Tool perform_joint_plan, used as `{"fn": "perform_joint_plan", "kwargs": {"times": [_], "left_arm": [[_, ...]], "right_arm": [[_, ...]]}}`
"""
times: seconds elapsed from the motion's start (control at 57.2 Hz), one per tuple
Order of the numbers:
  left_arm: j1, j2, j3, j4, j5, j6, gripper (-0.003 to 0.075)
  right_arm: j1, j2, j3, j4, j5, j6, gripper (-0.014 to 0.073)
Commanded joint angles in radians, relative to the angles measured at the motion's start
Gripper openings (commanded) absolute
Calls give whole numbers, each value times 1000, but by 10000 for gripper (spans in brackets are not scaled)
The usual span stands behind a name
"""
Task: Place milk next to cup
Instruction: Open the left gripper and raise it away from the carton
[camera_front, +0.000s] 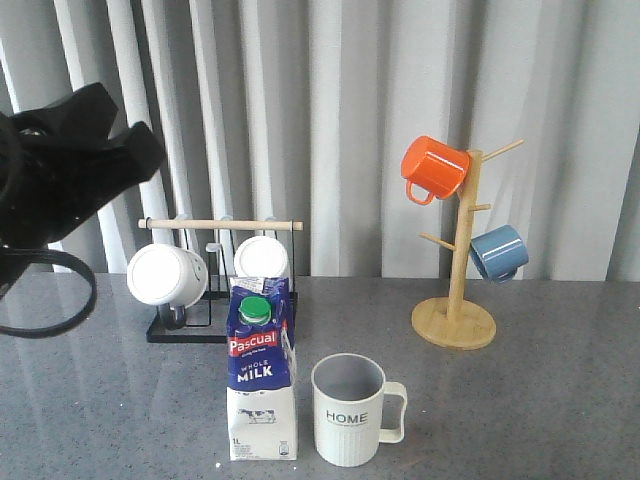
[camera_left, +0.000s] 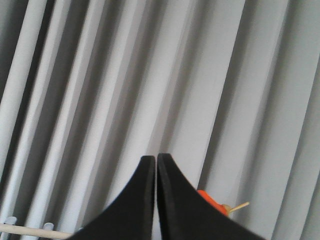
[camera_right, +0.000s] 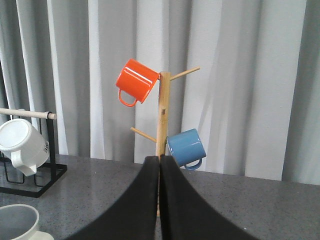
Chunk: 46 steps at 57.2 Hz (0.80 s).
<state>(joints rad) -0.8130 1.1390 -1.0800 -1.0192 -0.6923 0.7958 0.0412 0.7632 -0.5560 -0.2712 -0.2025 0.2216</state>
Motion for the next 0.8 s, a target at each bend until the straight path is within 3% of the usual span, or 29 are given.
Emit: {"fn": "perform_joint_plan", "kwargs": {"times": [0.0,0.087,0.315,0.419,0.489,0.559,0.786], "left_arm": [[-6,-38,-25,47,1,-114,-8],[-6,-50,-25,47,56,-226,-8],[-5,-56,-20,113,219,-122,-8],[-5,-95,52,334,314,-122,-8],[-5,-157,163,598,355,-211,-8],[8,-226,282,736,326,-353,-8],[224,-439,629,771,218,-647,-8]], "right_arm": [[-8,-4,-24,-4,-71,0,-9],[-8,-4,-24,-4,-71,0,-9],[-8,-4,-24,-4,-71,0,-9],[-8,-4,-24,-4,-71,0,-9],[-8,-4,-24,-4,-71,0,-9],[-8,-4,-24,-4,-71,0,-9],[-8,-4,-24,-4,-72,0,-9]]}}
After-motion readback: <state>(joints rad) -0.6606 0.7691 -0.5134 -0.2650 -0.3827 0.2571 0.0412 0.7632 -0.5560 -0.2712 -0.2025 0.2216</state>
